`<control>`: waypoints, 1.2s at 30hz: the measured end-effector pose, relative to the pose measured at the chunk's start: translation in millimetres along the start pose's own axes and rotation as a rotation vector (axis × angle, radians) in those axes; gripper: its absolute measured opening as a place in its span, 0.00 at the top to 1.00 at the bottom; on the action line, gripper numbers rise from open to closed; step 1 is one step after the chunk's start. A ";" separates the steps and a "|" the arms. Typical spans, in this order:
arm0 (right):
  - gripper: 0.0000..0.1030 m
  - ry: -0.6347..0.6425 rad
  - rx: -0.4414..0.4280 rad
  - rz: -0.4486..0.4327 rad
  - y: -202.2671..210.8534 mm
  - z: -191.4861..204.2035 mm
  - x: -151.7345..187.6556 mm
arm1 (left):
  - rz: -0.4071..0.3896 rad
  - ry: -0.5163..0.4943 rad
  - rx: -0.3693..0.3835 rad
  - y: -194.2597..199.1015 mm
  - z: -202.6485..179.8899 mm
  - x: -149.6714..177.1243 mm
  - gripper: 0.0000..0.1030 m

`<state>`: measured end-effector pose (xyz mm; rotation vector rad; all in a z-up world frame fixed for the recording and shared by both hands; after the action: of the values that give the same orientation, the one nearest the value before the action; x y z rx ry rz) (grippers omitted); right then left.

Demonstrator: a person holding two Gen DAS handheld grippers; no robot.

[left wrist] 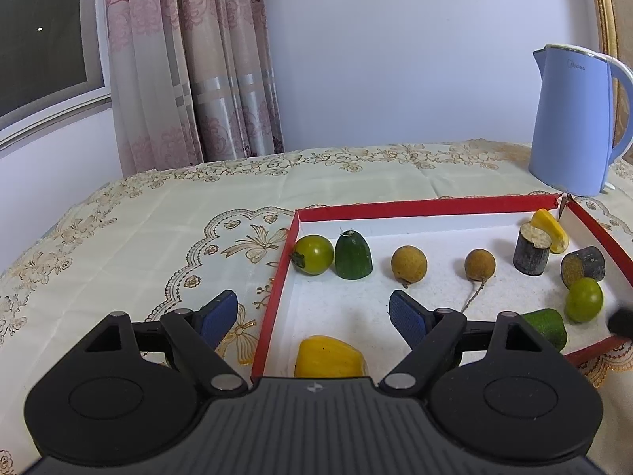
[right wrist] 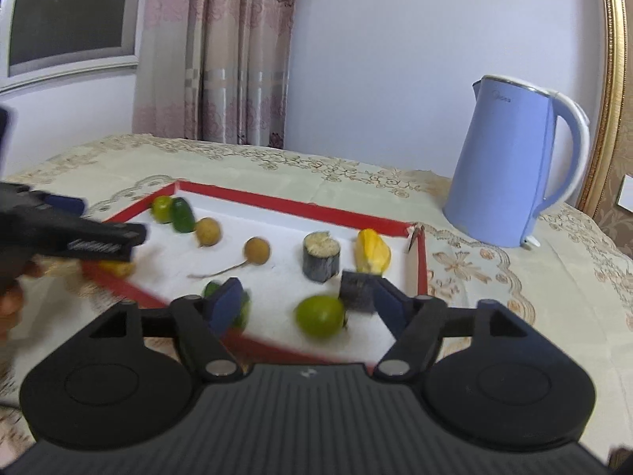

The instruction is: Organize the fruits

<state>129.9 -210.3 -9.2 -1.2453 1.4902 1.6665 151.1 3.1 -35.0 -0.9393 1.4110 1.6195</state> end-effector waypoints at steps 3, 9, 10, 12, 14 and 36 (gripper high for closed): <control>0.22 0.014 -0.010 0.020 14.5 8.6 12.4 | 0.004 -0.008 -0.008 1.2 -1.7 -0.8 0.18; 0.05 0.028 0.002 0.035 29.4 18.0 28.0 | 0.007 -0.017 0.000 10.6 -5.0 -1.9 0.17; 0.04 0.021 0.002 0.031 30.6 17.4 28.8 | 0.011 -0.016 0.004 12.1 -5.4 -1.1 0.14; 0.00 0.004 0.006 0.020 32.3 15.3 28.7 | 0.014 -0.010 0.009 15.2 -5.7 0.2 0.13; 0.00 -0.019 0.017 0.006 33.3 12.0 26.7 | 0.017 -0.009 0.011 18.6 -6.4 1.8 0.13; 0.00 -0.071 0.035 0.046 23.9 8.1 36.1 | 0.040 0.002 0.028 26.5 -13.2 4.0 0.12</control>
<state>92.2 -213.4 -32.0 -1.1299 1.5083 1.6895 125.9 -11.8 -29.0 -0.9021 1.4589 1.6249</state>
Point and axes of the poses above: each gripper's, at about its wrist camera, not at the fingertips, and y roughly against the way its jaws point, z to its left, x to its underside, the point moved 6 cm from there along -y, roughly the way its jaws point, and after that the axes turned 6 degrees about -z, right-handed, at the moved point
